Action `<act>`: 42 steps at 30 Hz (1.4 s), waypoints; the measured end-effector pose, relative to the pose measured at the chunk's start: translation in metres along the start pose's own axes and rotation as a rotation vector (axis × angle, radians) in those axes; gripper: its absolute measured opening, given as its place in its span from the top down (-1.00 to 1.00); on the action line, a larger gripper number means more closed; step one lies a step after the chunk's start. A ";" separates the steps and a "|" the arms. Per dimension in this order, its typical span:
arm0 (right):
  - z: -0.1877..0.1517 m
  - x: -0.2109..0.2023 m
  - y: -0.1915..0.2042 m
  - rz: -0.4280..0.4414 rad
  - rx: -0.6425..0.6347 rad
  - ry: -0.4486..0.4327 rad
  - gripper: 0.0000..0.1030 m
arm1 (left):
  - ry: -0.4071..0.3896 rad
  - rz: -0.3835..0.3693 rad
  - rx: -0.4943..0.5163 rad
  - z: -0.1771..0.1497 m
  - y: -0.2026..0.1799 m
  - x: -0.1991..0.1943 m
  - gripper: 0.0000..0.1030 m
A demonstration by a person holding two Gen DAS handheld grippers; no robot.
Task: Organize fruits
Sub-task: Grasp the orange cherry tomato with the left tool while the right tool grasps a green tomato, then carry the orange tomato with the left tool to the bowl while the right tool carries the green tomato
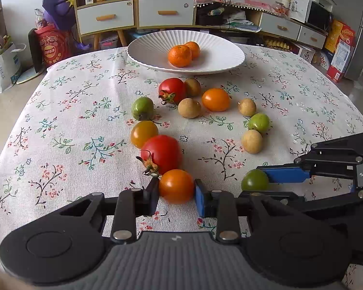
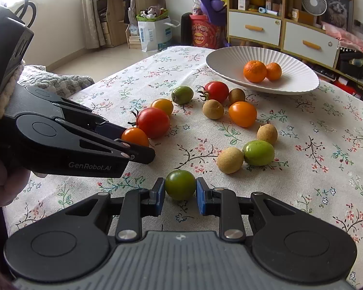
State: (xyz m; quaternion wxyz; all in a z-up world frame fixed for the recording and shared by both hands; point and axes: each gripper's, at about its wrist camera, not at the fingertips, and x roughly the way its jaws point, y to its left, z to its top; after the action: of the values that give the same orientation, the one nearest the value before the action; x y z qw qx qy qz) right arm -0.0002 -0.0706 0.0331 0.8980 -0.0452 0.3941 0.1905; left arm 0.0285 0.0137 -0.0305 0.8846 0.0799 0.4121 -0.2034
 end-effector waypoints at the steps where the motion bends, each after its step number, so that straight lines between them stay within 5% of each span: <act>1: 0.001 -0.001 0.000 0.001 0.002 -0.002 0.53 | 0.001 -0.001 -0.001 0.000 0.000 0.000 0.49; 27: 0.030 -0.022 -0.029 -0.026 0.084 -0.109 0.52 | -0.055 -0.031 -0.049 0.022 0.000 -0.018 0.50; 42: 0.065 -0.014 -0.068 -0.034 0.115 -0.135 0.52 | -0.132 -0.059 -0.033 0.074 0.004 -0.007 0.50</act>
State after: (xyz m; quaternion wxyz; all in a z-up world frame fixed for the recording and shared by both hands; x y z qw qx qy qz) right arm 0.0620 -0.1227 0.0828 0.9267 0.0126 0.3419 0.1552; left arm 0.0773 -0.0038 0.0229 0.9047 0.0397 0.3583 -0.2273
